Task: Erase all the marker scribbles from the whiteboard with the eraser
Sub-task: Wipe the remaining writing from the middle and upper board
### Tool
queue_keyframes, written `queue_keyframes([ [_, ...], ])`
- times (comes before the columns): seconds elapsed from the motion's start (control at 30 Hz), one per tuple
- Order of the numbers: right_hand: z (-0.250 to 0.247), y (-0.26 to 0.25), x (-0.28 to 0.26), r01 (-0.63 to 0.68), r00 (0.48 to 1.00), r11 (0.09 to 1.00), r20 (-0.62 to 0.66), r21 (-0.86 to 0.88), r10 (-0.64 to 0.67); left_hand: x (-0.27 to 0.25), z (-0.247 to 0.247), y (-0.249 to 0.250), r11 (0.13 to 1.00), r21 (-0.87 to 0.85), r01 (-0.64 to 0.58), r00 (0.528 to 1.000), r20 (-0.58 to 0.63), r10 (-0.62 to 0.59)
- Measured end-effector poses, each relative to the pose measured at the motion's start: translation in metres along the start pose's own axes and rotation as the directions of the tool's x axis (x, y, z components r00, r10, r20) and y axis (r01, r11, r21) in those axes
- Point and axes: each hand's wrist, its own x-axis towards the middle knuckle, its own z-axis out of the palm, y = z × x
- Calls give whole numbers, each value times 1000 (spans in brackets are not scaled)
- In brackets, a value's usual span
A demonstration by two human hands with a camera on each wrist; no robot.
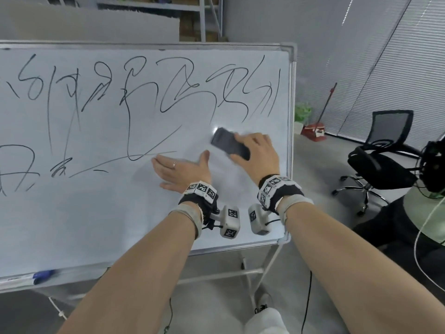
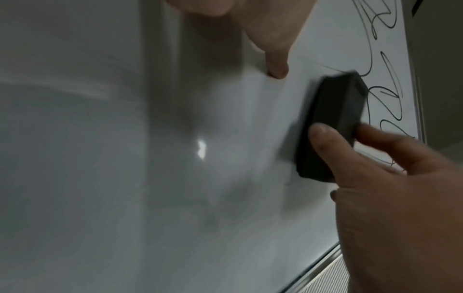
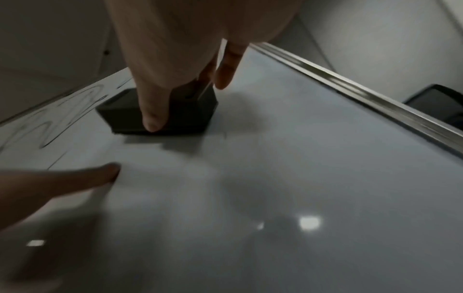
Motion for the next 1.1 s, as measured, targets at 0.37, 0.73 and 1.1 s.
queue_keyframes([
  [0.37, -32, 36, 37, -477, 865, 873, -230, -102, 446, 2, -4, 5, 999, -13, 51, 999, -1, -51],
  [0.73, 14, -11, 29, -169, 967, 986, -194, 1, 166, 10, -8, -1, 997, -68, 31, 998, -46, -35],
  [1.1, 102, -131, 8, 290, 955, 956, -84, 41, -286, 106, -87, -106, 940, -121, 319, 929, -156, -335],
])
